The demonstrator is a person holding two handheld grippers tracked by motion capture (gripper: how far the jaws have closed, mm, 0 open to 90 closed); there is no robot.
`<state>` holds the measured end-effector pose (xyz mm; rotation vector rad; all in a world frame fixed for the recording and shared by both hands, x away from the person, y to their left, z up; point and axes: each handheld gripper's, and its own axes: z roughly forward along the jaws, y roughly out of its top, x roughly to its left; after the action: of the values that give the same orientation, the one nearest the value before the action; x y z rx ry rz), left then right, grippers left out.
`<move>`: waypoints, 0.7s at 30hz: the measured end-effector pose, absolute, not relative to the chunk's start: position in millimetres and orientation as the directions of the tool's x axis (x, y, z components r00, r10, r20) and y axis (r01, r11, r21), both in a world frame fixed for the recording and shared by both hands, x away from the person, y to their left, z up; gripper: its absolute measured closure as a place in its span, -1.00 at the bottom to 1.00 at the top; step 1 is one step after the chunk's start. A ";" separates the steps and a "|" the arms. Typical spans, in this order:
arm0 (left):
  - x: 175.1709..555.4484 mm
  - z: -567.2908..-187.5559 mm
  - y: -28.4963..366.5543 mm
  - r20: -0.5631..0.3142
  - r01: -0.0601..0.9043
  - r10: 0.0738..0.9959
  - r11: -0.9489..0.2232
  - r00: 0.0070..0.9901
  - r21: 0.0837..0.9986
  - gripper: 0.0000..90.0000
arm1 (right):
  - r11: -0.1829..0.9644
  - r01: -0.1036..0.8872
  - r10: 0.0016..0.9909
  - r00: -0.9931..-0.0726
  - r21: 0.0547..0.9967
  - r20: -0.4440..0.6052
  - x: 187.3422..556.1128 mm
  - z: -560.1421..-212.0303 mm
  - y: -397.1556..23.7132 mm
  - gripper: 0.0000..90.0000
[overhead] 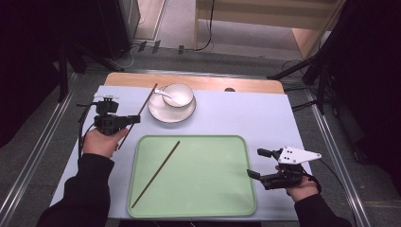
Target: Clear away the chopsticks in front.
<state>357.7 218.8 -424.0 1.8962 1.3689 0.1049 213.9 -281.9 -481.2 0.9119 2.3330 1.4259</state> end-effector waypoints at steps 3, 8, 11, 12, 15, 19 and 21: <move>338.7 -424.1 213.0 -0.346 0.763 0.829 -0.142 0.440 0.630 0.92 | 0.324 0.376 0.627 -0.772 0.868 0.101 215.9 -481.0 -280.4 -0.62; 312.1 -426.9 205.9 -0.349 0.759 0.814 -0.163 0.464 0.630 0.92 | 0.331 0.368 0.619 -0.780 0.869 0.094 218.4 -480.5 -277.9 -0.62; 298.4 -431.8 199.9 -0.334 0.752 0.812 -0.183 0.478 0.633 0.92 | 0.327 0.369 0.619 -0.779 0.870 0.098 218.7 -480.6 -277.9 -0.62; 295.2 -433.3 198.3 -0.333 0.749 0.813 -0.180 0.478 0.637 0.92 | 0.325 0.372 0.620 -0.778 0.869 0.102 218.4 -480.5 -278.1 -0.62; 284.3 -440.7 193.0 -0.341 0.753 0.808 -0.182 0.481 0.632 0.92 | 0.321 0.369 0.621 -0.777 0.872 0.100 217.8 -480.4 -279.0 -0.62; 268.9 -453.5 186.2 -0.343 0.759 0.801 -0.200 0.491 0.619 0.92 | 0.322 0.368 0.622 -0.777 0.872 0.098 216.5 -480.1 -279.8 -0.62; 263.2 -459.0 183.8 -0.357 0.770 0.797 -0.201 0.488 0.605 0.92 | 0.321 0.368 0.622 -0.776 0.873 0.098 216.4 -480.1 -280.0 -0.62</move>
<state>263.2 183.8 -459.0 1.9790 1.2915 0.0443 216.4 -280.0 -480.1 0.8967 2.3329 1.4371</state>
